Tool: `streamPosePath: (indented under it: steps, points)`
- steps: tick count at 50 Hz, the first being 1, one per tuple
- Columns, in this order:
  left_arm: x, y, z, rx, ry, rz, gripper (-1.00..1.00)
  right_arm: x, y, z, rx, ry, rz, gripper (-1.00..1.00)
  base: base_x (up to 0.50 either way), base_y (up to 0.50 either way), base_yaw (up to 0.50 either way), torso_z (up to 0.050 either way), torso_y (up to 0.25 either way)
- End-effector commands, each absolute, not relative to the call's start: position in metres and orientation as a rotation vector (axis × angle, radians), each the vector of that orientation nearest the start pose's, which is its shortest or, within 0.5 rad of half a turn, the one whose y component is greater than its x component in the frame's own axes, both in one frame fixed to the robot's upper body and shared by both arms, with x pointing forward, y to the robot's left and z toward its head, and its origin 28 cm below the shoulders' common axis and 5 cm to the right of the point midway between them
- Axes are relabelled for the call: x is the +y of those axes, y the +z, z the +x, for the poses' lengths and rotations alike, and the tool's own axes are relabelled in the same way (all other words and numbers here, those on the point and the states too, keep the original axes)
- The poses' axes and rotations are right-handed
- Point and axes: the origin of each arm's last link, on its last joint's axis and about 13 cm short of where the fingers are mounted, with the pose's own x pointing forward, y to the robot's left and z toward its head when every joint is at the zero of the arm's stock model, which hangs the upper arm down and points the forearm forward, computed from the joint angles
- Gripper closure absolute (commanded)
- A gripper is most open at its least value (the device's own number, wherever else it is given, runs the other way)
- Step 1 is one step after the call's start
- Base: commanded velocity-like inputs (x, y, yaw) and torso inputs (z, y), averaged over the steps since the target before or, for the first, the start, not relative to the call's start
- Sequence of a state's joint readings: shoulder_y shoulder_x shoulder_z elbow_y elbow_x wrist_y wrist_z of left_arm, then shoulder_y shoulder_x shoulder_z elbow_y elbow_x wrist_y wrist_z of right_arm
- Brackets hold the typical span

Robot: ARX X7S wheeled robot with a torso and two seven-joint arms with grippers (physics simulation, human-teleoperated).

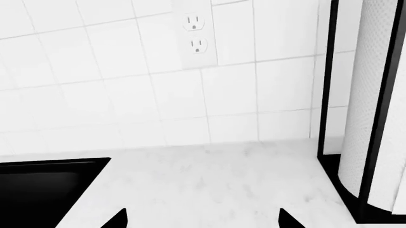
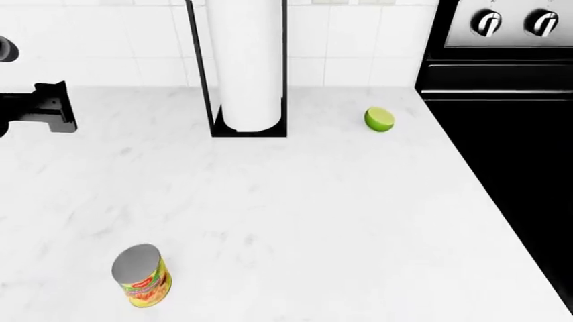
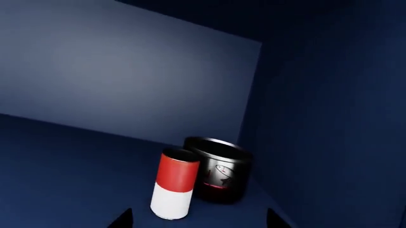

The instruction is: Pick the cans from the counter and place them in their designated side in the cabinet.

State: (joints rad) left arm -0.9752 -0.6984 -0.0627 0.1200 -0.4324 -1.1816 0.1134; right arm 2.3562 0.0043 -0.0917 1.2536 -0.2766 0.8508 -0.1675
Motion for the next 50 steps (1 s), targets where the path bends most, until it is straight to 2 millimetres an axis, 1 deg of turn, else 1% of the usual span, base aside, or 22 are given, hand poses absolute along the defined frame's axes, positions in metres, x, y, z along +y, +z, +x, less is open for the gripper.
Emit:
streamPosePath:
  steps: [1,14,25,32,42,46,50]
  points:
    - [0.376,0.279,0.284,0.078,0.114,0.131,-1.0,-0.117,0.562,0.308,-0.232,-0.117,-0.249,-1.0,-0.3,0.0,0.0,0.0,0.0]
    - [0.376,0.276,0.286,0.08,0.111,0.135,-1.0,-0.118,0.558,0.313,-0.223,-0.101,-0.248,-1.0,-0.3,0.0,0.0,0.0,0.0]
    - [0.37,0.276,0.285,0.038,0.097,0.142,-1.0,-0.122,0.557,0.317,-0.25,-0.067,-0.285,-1.0,0.0,0.0,0.0,0.0,0.0]
    - [0.364,0.279,0.283,-0.002,0.079,0.123,-1.0,-0.126,0.555,0.323,-0.294,-0.058,-0.272,-1.0,0.0,0.0,0.0,0.0,0.0]
    - [0.362,0.276,0.286,-0.001,0.081,0.11,-1.0,-0.13,0.549,0.332,-0.344,-0.048,-0.265,-1.0,0.0,0.0,0.0,0.0,0.0]
    - [0.362,0.275,0.286,0.002,0.079,0.11,-1.0,-0.13,0.549,0.33,-0.354,-0.041,-0.267,-1.0,0.0,0.0,0.0,0.0,0.0]
    - [0.361,0.274,0.287,0.004,0.075,0.109,-1.0,-0.13,0.543,0.326,-0.362,-0.035,-0.269,-1.0,0.0,0.0,0.0,0.0,0.0]
